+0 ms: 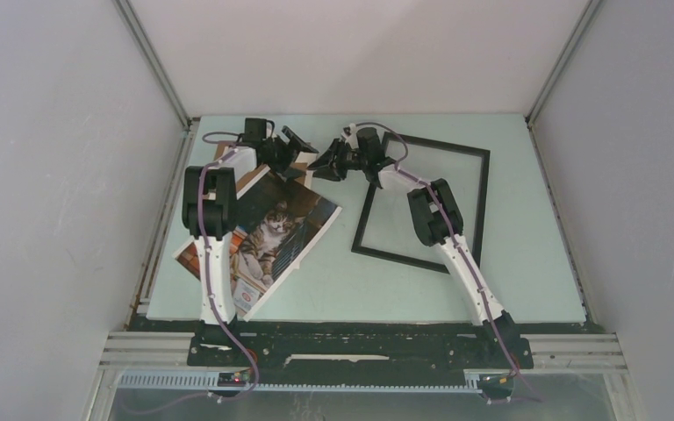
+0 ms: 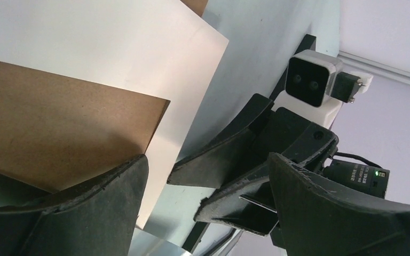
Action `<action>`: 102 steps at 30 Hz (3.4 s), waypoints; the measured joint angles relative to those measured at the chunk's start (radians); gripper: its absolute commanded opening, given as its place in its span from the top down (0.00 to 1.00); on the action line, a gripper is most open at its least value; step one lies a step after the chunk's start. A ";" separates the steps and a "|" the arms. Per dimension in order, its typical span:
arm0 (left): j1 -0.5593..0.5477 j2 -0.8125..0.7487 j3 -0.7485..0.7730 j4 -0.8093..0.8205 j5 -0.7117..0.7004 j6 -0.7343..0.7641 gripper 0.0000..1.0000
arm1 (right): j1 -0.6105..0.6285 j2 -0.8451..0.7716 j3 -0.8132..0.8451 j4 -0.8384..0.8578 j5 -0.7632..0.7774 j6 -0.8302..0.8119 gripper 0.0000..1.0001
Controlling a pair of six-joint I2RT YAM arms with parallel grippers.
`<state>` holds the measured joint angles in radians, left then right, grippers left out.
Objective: Put the photo into the frame
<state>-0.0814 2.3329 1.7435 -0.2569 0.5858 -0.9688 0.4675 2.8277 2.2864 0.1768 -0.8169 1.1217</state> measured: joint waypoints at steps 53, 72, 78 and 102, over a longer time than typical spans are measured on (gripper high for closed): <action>-0.034 -0.122 -0.120 -0.042 -0.183 0.125 0.07 | -0.042 -0.035 0.122 -0.323 0.312 -0.229 0.53; -0.034 -0.122 -0.121 -0.053 -0.133 0.132 0.07 | -0.059 0.087 0.328 -0.360 0.355 -0.154 0.52; -0.034 -0.122 -0.121 -0.056 -0.130 0.132 0.07 | -0.051 0.108 0.349 -0.344 0.339 -0.133 0.57; -0.018 -0.088 -0.112 -0.029 -0.046 0.103 0.07 | -0.029 0.060 0.037 0.134 0.080 0.098 0.59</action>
<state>-0.0998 2.2452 1.6318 -0.2863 0.5396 -0.8658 0.4381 2.8880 2.3238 0.3111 -0.7368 1.2201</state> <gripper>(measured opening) 0.929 0.428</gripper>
